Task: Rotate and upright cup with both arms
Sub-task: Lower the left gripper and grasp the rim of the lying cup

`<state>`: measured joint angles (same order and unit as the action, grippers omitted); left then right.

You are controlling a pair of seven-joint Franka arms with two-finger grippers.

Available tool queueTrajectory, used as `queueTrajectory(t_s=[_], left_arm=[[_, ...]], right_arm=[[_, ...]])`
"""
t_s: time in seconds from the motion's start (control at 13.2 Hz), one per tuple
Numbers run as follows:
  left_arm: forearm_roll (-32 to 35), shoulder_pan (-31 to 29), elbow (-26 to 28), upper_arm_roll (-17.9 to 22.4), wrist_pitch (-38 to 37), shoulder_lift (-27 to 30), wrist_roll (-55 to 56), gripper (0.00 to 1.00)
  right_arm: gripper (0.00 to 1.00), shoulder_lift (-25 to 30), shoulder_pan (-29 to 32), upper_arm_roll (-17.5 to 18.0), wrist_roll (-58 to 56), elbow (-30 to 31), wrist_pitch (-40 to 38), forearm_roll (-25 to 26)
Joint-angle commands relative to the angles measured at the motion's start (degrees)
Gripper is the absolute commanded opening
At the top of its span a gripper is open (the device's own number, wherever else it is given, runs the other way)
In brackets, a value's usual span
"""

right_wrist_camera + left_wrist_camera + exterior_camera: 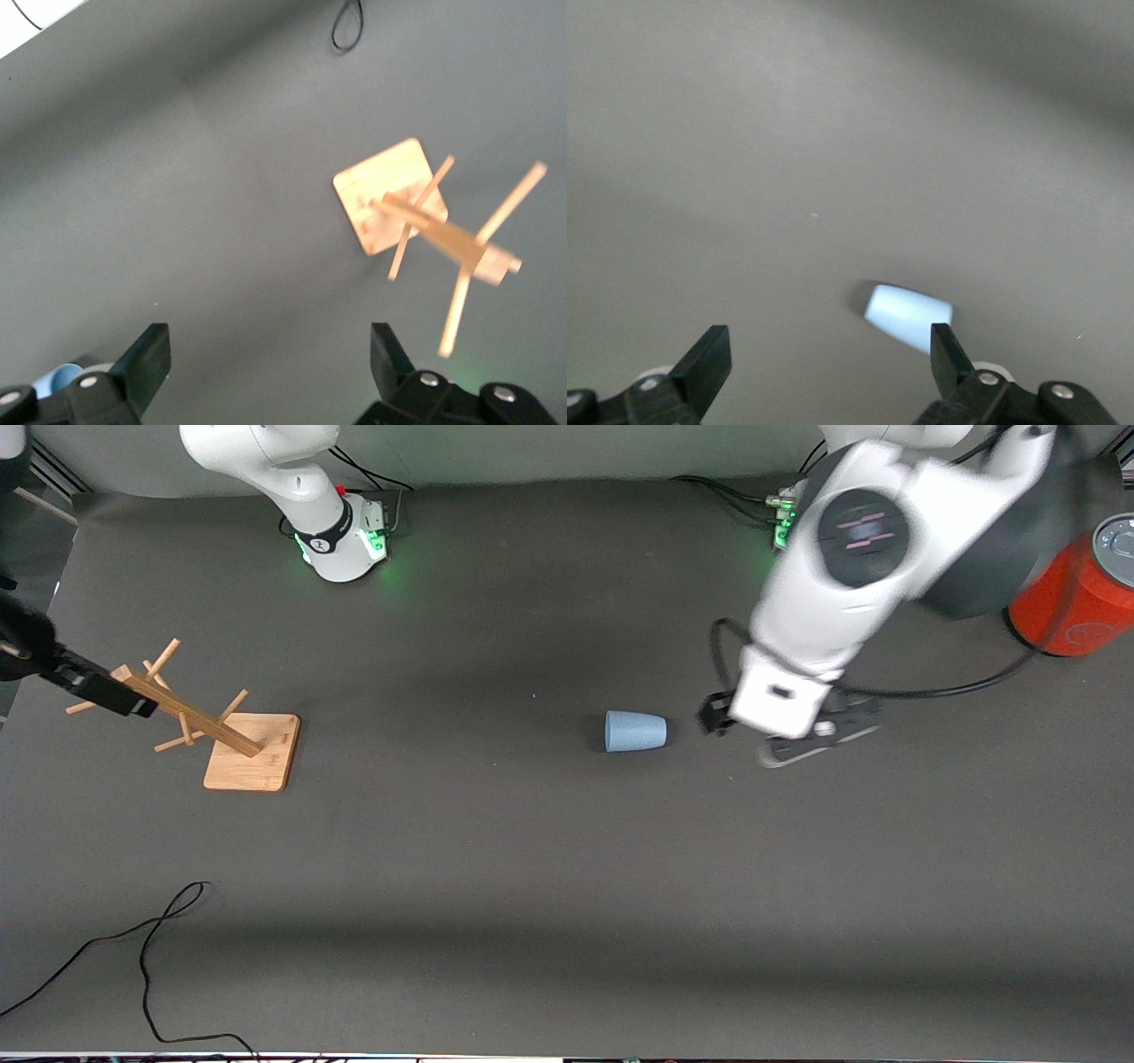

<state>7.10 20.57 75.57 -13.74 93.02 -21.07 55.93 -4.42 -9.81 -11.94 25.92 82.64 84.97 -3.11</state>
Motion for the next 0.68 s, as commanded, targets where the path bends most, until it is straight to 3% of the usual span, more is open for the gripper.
queueTrajectory(t_s=[0.0, 0.23, 0.38, 0.6], left_arm=[[6.06, 7.53, -11.84, 0.73, -3.36, -10.54, 8.21, 1.00], [11.79, 12.99, -12.64, 0.90, -2.15, -15.03, 10.15, 1.00], [14.25, 15.36, -13.52, 0.90, 2.58, -19.42, 10.87, 1.00], [18.90, 18.27, -12.82, 0.82, 5.69, -24.08, 8.51, 1.00]], right_arm=[[1.00, 3.46, 5.83, 4.80, -10.33, 5.60, 4.58, -0.67], [1.00, 3.28, 7.44, 6.05, -21.49, 6.92, 9.05, -0.14], [1.00, 2.41, 7.35, 5.79, -28.71, 7.28, 11.08, -0.05], [1.00, 2.05, 7.17, 5.70, -29.18, 7.10, 11.62, -0.05]])
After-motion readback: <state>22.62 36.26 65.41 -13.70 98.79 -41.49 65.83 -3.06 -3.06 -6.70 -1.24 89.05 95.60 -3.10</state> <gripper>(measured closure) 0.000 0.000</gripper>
